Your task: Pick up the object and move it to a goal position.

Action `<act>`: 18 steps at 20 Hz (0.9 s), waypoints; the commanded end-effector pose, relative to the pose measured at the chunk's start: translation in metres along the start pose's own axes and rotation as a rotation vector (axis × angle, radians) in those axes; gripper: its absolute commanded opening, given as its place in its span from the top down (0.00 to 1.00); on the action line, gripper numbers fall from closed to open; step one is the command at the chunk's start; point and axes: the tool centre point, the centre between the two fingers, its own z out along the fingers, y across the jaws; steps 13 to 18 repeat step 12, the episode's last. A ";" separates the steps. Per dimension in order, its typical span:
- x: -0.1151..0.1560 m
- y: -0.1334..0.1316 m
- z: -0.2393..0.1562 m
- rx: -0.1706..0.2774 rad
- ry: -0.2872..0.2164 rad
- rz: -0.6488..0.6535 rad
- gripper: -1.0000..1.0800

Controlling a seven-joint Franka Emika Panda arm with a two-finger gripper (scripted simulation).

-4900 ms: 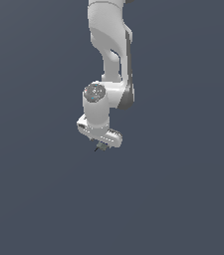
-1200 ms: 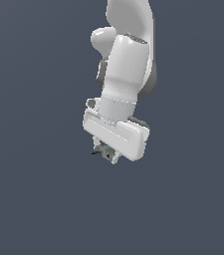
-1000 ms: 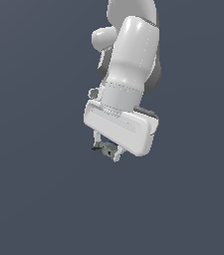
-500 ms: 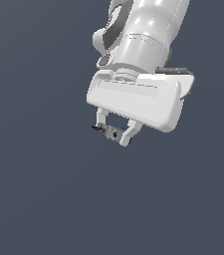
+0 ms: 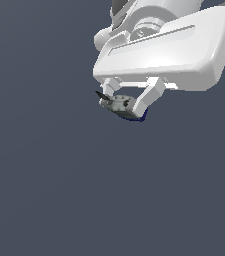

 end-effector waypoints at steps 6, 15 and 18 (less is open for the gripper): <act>0.015 -0.012 -0.018 0.008 0.053 0.024 1.00; 0.015 -0.012 -0.018 0.007 0.054 0.024 1.00; 0.015 -0.012 -0.018 0.007 0.054 0.024 1.00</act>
